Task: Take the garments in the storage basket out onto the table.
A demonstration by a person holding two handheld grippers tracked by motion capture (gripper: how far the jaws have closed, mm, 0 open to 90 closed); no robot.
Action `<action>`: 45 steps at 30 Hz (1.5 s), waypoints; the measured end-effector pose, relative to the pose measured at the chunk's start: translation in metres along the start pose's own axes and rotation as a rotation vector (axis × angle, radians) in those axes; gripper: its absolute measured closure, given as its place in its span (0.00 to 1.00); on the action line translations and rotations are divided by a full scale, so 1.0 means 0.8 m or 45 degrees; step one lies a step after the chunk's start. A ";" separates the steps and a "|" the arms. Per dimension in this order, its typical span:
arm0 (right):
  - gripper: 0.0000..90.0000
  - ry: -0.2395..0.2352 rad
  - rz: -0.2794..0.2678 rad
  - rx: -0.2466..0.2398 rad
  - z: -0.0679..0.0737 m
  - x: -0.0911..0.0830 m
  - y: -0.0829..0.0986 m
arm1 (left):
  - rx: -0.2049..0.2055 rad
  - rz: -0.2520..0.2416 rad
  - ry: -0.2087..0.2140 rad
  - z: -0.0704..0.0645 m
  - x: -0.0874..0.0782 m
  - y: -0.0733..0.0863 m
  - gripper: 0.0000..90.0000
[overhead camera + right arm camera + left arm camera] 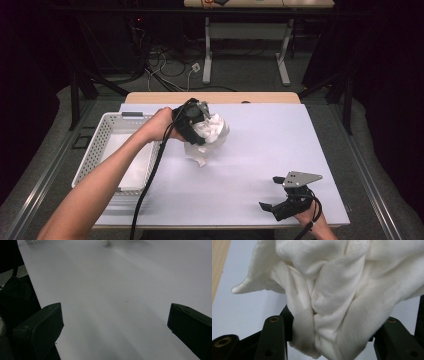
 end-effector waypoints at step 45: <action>0.00 -0.002 -0.001 -0.004 0.000 0.000 0.000 | -0.257 -0.009 0.087 -0.007 0.138 0.001 0.51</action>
Point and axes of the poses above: each handheld gripper's, and its own axes: x roughly forward along the jaws, y roughly out of its underside, z roughly to its left, the point moved 2 cm from there along x, roughly forward along the jaws, and after that the axes turned 10 degrees about z, right-handed, at the moved point
